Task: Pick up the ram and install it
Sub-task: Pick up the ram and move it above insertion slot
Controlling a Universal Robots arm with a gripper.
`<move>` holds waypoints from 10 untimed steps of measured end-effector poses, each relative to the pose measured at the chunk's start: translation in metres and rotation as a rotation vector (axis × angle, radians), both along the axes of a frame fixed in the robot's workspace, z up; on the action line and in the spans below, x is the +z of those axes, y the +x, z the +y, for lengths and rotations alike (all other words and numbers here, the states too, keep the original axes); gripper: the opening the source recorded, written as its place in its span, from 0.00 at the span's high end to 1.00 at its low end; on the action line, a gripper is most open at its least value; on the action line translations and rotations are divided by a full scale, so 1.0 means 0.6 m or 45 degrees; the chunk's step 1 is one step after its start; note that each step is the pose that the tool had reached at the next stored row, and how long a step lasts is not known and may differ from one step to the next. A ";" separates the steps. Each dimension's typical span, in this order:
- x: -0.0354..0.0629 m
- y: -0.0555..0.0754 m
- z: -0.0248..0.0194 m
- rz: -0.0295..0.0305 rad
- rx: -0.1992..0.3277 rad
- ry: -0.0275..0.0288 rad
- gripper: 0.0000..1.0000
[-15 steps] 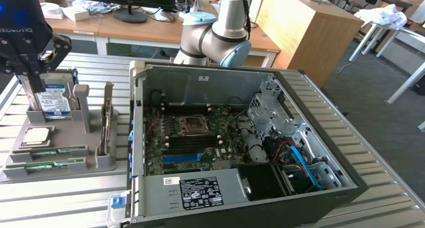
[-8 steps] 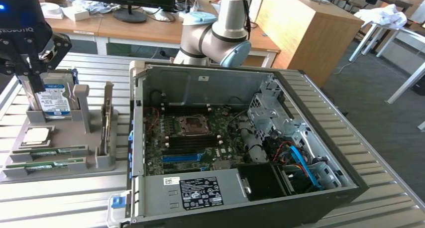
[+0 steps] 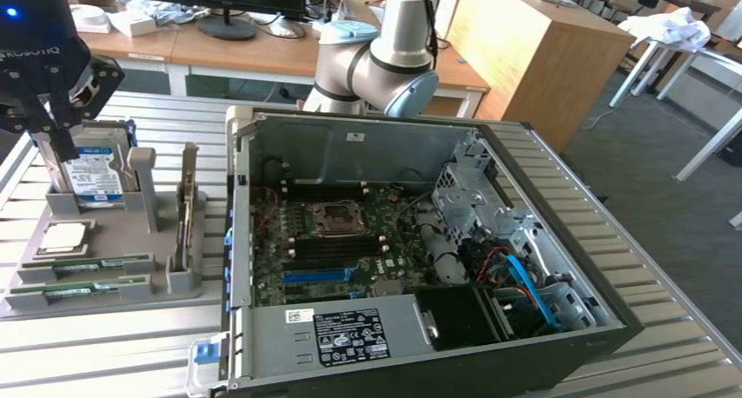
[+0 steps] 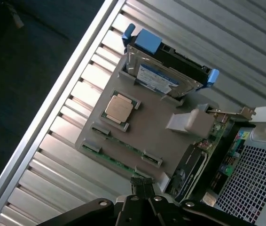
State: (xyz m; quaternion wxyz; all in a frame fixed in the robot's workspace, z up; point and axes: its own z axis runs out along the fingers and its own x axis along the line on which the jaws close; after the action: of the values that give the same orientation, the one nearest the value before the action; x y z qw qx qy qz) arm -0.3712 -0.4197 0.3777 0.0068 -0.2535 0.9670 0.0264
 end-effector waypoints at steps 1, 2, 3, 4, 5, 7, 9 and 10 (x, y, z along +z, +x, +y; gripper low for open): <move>0.000 0.000 0.0000 0.0000 0.022 0.0003 0.90; 0.000 0.000 0.0000 0.0000 0.043 0.0004 0.90; 0.000 0.000 0.0000 -0.0001 0.067 0.0007 0.90; 0.000 0.000 0.0000 0.0000 0.089 0.0008 0.90; 0.000 0.000 0.0000 0.0001 0.111 0.0010 0.90; 0.000 0.000 0.0000 -0.0001 0.155 0.0015 0.90; 0.000 0.000 0.0000 0.0000 0.199 0.0019 0.90; 0.000 0.000 0.0000 0.0000 0.221 0.0021 0.90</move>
State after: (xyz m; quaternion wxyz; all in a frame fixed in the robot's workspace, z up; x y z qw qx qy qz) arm -0.3712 -0.4197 0.3777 0.0047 -0.3363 0.9413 0.0277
